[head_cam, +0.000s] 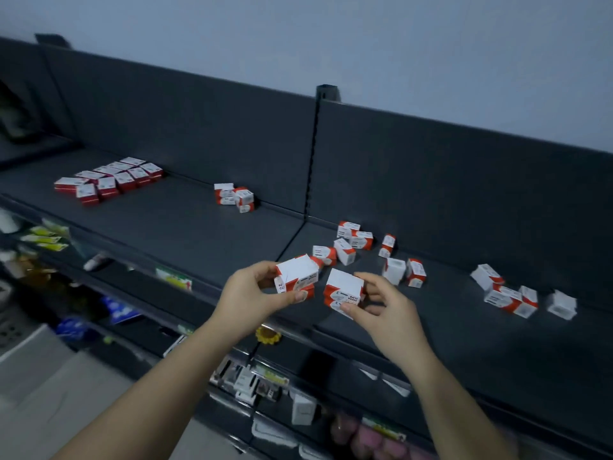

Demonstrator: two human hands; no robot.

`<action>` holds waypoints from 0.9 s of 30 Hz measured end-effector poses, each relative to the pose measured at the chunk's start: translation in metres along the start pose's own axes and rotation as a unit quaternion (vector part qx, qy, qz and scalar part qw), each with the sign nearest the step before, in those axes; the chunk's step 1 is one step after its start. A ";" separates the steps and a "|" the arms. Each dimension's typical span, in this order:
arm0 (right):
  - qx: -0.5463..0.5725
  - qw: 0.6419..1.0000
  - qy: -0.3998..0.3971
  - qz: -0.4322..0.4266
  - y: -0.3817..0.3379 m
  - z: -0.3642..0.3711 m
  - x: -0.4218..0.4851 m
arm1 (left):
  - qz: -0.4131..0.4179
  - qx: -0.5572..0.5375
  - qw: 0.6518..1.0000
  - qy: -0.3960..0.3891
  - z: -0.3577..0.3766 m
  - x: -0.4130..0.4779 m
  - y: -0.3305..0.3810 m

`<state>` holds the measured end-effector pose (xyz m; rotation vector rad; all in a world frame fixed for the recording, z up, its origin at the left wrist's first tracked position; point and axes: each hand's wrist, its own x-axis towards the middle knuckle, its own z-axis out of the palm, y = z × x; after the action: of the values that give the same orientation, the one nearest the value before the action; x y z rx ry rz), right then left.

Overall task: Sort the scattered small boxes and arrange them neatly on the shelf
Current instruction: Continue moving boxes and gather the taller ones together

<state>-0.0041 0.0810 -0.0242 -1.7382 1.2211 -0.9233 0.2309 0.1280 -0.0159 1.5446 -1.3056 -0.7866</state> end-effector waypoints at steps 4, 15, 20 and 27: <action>-0.005 0.999 -0.031 -0.021 -0.033 0.054 0.015 | -0.023 0.004 0.998 0.055 -0.059 -0.006 -0.022; -0.022 0.994 -0.092 -0.053 -0.073 0.152 0.086 | -0.049 0.040 0.992 0.111 -0.157 0.020 -0.058; -0.003 0.991 -0.123 -0.055 -0.079 0.194 0.130 | -0.062 0.040 0.991 0.109 -0.185 0.055 -0.079; 0.019 0.992 -0.124 -0.021 -0.076 0.232 0.190 | -0.072 0.068 0.991 0.095 -0.213 0.128 -0.101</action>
<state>0.2813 -0.0383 -0.0290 -1.7933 1.0022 -0.7234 0.4891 0.0562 -0.0211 1.7920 -1.1368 -0.6324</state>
